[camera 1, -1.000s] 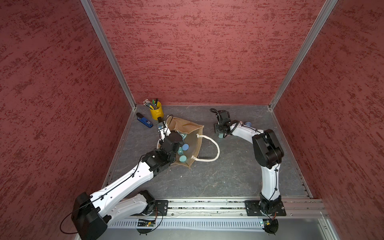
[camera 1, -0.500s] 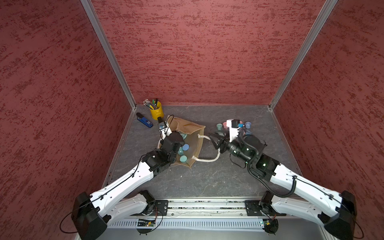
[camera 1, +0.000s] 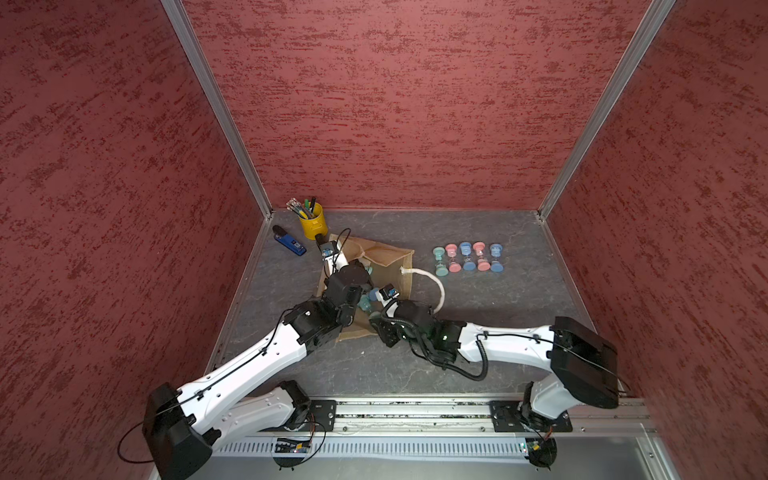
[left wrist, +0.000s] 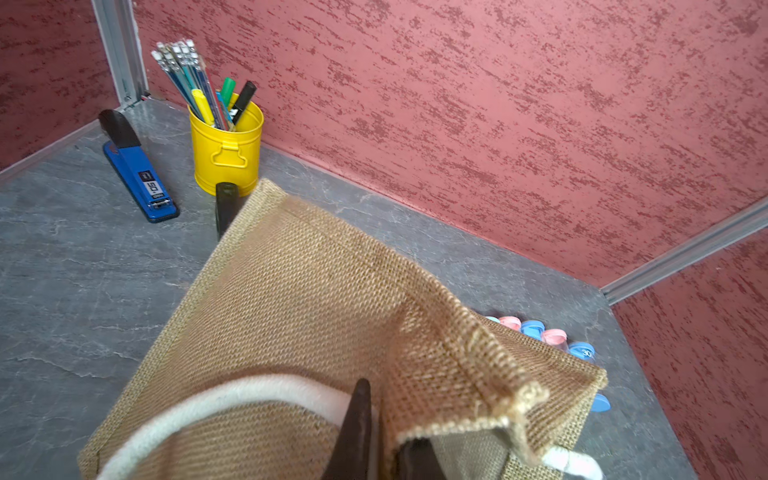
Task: 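Reach the right gripper into the bag while the left gripper holds its rim, then grasp a blue timer labelled 30 inside the bag with the right gripper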
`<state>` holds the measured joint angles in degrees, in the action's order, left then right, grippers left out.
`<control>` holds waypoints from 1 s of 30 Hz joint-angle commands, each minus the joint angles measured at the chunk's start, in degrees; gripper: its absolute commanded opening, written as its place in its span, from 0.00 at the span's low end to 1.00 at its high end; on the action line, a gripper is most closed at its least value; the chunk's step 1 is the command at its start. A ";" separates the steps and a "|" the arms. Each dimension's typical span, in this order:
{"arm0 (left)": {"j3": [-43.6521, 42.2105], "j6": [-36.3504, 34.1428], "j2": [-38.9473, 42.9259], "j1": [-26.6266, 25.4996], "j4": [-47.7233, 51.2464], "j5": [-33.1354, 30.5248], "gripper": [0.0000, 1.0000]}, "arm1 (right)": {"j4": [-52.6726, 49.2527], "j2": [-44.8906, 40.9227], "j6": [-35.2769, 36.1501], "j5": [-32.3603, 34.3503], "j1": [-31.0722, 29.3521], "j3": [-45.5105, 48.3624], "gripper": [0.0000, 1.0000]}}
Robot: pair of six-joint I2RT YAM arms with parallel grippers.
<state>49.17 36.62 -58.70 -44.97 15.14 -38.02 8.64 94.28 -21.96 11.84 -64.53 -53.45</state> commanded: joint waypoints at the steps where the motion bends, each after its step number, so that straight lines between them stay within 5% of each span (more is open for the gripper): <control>1: -1.69 -3.45 2.02 -0.73 -6.04 4.49 0.00 | -2.86 2.80 -3.73 7.09 1.56 -5.50 0.60; 8: -7.08 -10.03 5.84 -0.73 -16.23 14.12 0.00 | 2.09 6.54 -3.35 12.42 4.08 -5.62 0.71; 15: -10.92 -12.12 7.36 0.72 -23.07 24.55 0.00 | 13.31 14.83 4.78 8.01 5.52 -5.98 0.77; 20: -11.47 -11.71 7.29 1.97 -23.85 28.39 0.00 | 11.24 21.39 5.17 7.12 6.30 -10.75 0.76; 30: -11.85 -10.92 7.82 3.28 -23.53 30.96 0.00 | 9.68 26.90 4.31 8.76 7.12 -13.82 0.44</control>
<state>36.97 25.02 -51.94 -40.77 -3.51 -13.78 21.37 119.96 -17.80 20.60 -56.75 -67.37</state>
